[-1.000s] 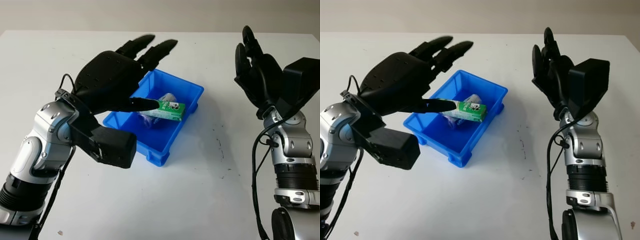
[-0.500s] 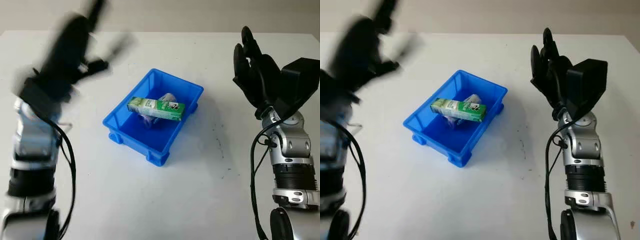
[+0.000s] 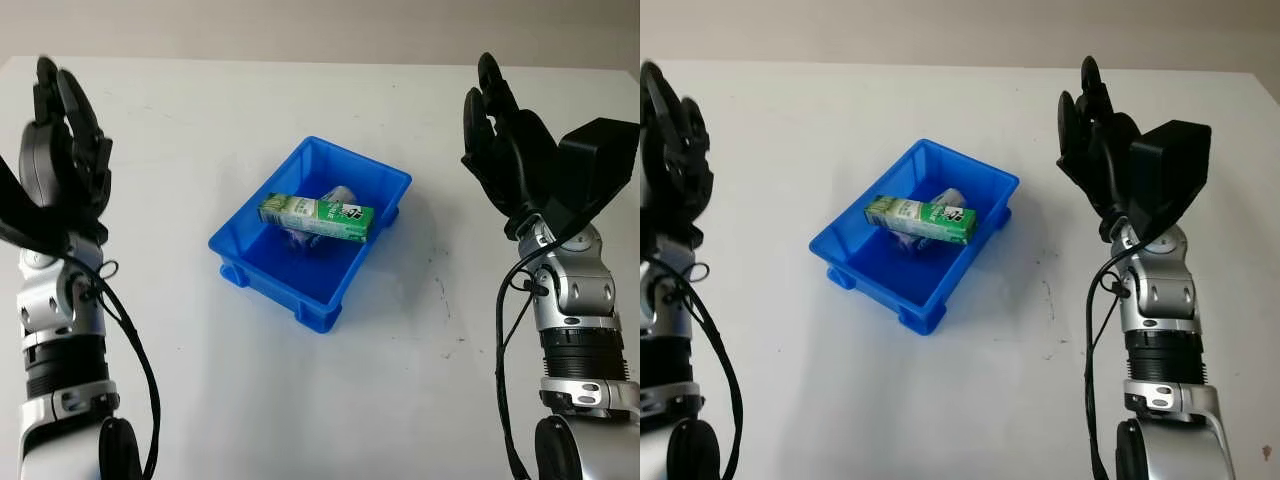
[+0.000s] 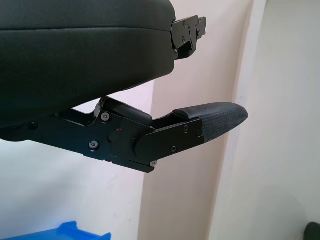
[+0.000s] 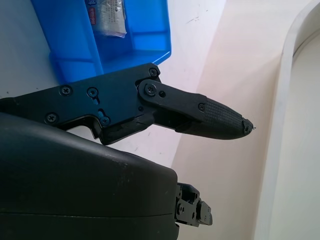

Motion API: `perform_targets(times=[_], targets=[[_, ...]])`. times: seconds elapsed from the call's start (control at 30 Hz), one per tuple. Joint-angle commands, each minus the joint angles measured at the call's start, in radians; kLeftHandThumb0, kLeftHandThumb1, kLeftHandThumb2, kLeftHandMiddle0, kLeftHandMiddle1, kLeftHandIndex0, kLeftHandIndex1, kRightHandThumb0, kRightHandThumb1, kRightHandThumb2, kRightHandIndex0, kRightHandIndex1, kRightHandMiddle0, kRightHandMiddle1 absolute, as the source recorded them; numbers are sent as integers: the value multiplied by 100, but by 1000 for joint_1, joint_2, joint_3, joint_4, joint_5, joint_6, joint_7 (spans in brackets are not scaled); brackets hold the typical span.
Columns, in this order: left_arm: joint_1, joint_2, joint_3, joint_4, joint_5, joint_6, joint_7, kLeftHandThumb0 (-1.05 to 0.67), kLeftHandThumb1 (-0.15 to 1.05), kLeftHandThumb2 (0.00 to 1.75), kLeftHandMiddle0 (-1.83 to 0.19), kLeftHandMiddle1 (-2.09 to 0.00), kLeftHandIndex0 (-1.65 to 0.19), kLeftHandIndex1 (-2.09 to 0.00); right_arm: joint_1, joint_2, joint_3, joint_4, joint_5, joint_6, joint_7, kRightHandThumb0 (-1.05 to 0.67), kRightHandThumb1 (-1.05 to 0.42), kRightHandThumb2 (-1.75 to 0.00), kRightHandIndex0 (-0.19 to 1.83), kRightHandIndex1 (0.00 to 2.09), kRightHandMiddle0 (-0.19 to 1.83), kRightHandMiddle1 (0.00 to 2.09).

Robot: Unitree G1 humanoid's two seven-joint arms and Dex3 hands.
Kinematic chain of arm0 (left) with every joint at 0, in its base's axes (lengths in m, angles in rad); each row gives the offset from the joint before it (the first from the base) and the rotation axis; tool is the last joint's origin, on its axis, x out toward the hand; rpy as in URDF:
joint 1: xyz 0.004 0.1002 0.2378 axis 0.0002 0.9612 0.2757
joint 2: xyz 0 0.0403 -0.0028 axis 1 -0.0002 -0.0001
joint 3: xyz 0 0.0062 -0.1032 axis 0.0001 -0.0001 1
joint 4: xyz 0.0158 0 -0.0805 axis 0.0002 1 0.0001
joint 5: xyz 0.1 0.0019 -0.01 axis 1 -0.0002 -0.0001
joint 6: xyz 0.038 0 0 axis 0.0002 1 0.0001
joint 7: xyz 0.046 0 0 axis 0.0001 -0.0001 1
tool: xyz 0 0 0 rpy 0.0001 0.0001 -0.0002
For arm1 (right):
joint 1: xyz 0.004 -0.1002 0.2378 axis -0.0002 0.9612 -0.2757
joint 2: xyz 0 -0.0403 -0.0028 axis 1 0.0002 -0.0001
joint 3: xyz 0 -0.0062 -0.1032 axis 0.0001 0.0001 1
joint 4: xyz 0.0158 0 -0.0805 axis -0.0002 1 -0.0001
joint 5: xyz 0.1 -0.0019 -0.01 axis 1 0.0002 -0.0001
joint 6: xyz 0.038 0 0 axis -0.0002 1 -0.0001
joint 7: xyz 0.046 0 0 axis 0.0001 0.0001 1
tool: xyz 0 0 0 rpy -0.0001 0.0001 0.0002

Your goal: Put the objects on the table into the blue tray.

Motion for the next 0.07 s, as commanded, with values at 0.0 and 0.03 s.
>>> perform_targets(times=[0.0, 0.03], targets=[[15, 6, -10, 8, -1, -22, -11, -76, 105, 69, 19, 0, 19, 0, -3, 0, -10, 6, 4, -14, 2, -66, -105, -74, -19, 0, -19, 0], [18, 6, -16, 10, 1, -27, -16, -76, 105, 69, 19, 0, 19, 0, -5, -1, -9, 9, 3, -16, 3, -66, -105, -74, -19, 0, -19, 0]])
